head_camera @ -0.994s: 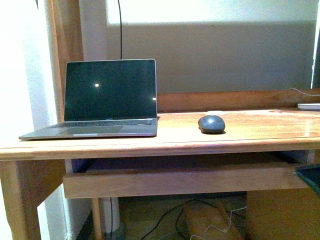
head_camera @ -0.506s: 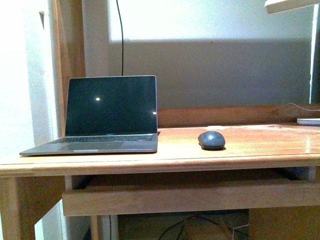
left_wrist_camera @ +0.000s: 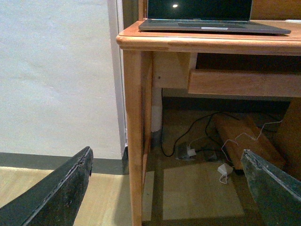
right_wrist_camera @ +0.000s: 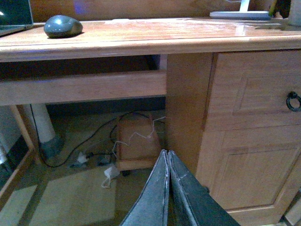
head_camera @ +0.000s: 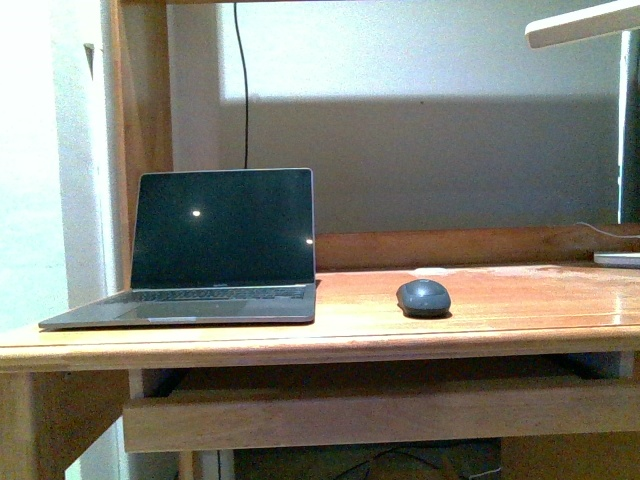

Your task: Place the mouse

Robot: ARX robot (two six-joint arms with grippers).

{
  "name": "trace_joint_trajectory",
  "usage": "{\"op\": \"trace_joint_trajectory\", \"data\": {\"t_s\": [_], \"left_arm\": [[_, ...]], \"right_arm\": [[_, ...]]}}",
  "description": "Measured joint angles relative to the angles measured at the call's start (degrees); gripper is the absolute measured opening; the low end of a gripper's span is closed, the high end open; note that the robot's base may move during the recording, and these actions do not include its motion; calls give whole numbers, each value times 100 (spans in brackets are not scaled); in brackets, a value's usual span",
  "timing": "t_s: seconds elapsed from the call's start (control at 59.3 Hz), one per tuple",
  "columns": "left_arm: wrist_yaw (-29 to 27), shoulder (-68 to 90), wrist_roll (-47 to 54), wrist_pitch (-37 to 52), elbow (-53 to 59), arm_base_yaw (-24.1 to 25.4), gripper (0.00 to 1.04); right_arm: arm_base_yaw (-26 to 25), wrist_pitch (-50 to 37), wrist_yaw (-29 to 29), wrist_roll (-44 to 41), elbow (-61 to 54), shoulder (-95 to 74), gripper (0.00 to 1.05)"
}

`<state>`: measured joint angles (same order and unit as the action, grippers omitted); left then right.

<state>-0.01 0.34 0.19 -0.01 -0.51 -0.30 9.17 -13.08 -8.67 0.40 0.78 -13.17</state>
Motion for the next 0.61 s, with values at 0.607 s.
{"op": "trace_joint_trajectory", "data": {"t_s": [0.607], "left_arm": [[0, -2, 0, 0, 0, 0, 97]], "right_arm": [[-903, 1300, 870, -9, 2, 1287, 3]]}}
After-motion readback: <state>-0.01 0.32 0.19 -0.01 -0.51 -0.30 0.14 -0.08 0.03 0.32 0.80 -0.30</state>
